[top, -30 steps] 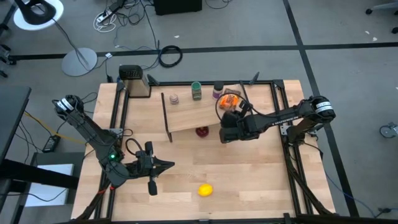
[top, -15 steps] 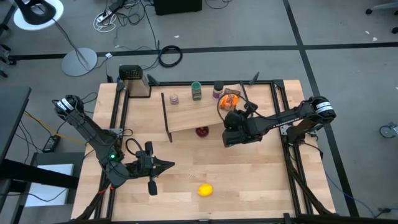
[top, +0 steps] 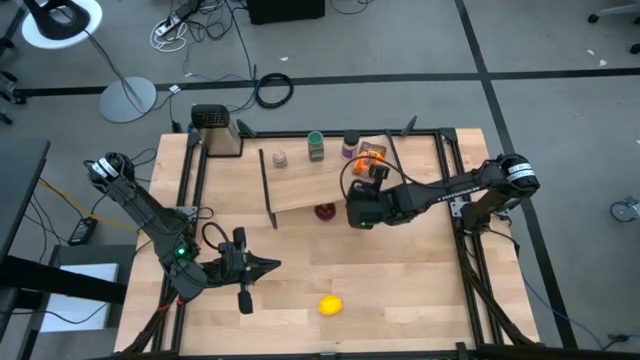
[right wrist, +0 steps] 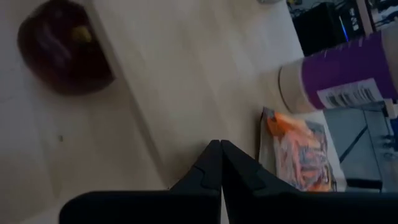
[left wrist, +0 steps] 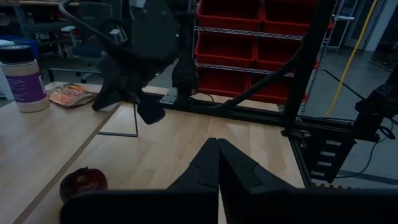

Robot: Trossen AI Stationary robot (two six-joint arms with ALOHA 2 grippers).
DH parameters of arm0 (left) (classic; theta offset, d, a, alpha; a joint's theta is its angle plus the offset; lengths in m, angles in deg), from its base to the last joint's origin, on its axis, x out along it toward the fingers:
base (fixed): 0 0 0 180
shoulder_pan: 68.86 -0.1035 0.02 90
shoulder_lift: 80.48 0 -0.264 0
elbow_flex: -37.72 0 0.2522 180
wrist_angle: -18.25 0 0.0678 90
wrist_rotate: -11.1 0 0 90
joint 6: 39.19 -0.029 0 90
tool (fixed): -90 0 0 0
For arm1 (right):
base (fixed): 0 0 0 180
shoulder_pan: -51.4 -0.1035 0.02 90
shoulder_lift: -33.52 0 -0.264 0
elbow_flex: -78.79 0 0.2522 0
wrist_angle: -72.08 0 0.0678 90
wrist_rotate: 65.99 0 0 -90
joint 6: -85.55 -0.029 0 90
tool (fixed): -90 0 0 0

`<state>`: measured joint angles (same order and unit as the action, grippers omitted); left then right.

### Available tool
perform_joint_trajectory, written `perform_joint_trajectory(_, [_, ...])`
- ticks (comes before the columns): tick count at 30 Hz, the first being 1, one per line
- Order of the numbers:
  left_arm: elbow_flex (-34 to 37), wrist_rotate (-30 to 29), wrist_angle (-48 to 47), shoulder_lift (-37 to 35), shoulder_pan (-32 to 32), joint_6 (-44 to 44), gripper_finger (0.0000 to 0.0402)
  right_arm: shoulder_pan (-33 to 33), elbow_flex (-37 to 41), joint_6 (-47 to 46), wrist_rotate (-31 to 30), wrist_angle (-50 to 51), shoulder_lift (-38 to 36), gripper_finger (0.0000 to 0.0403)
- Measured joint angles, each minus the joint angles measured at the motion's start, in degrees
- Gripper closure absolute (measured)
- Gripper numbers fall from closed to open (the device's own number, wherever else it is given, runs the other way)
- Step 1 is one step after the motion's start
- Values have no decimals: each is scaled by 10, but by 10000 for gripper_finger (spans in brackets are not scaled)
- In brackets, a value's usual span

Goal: Shelf spices
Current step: Adjust the orange seasoning bag

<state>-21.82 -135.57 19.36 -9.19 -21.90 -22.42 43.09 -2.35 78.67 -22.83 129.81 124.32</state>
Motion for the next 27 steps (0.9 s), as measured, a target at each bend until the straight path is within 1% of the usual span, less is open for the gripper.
perform_joint_trajectory(5, [0, 0, 0, 0, 0, 0, 398, 21, 0, 33, 2, -28, 0, 403])
perform_joint_trajectory(11, [0, 0, 0, 0, 0, 0, 398, 30, 0, 16, -4, -18, 0, 403])
perform_joint_trajectory(23, [0, 0, 0, 0, 0, 0, 398, 29, 0, -89, -56, 82, 0, 403])
perform_joint_trajectory(27, [0, 0, 0, 0, 0, 0, 398, 31, 0, -122, -61, 114, 0, 403])
